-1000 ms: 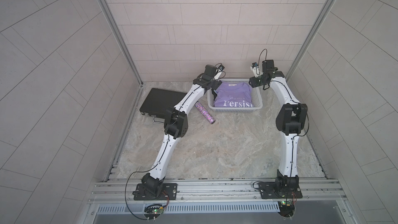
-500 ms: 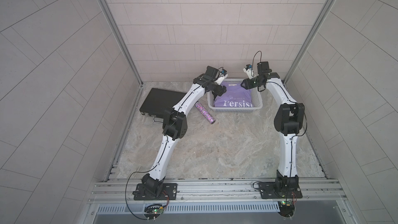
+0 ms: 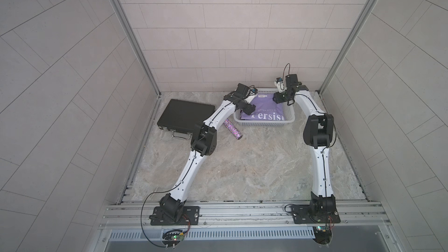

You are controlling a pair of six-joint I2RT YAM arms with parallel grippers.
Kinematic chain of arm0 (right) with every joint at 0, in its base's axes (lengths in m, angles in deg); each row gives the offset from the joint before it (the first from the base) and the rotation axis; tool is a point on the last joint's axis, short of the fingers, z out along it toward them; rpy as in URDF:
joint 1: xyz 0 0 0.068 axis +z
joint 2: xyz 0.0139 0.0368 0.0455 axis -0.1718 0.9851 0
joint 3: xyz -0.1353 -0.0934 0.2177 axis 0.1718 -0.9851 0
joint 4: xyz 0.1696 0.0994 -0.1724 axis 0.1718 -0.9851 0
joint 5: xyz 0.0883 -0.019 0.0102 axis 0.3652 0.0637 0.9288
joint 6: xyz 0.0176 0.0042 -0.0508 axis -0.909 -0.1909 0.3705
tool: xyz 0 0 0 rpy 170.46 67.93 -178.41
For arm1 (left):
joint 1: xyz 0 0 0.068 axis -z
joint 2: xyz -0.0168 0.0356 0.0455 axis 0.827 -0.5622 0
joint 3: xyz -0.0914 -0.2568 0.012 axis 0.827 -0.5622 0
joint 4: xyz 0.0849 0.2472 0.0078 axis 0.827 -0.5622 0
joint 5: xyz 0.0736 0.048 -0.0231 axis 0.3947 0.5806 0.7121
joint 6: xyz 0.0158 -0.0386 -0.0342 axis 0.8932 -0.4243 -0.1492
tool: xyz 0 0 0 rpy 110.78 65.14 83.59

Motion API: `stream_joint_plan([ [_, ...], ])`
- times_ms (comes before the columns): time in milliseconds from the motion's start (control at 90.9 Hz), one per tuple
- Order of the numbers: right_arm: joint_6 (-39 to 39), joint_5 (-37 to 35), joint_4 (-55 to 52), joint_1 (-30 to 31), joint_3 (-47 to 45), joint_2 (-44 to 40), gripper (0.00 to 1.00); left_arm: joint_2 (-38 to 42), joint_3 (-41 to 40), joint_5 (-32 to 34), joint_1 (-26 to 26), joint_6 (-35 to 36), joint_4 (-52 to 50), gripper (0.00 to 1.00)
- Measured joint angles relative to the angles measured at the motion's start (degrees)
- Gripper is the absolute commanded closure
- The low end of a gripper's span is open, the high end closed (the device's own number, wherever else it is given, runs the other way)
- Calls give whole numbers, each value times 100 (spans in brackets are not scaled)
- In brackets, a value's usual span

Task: Put the folded t-shirts into the basket
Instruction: Place the T-shirt in the bin.

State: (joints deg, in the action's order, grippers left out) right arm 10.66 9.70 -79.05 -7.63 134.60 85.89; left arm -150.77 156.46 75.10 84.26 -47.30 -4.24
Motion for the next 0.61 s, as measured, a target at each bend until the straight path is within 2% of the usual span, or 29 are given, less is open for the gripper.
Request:
stream_joint_plan([
  [308,476,177,-280,-9,345,-74,47,120,2,374,55,317,-37,17],
  [605,688,505,-472,-9,-498,-1335,45,767,85,590,52,356,-129,15],
])
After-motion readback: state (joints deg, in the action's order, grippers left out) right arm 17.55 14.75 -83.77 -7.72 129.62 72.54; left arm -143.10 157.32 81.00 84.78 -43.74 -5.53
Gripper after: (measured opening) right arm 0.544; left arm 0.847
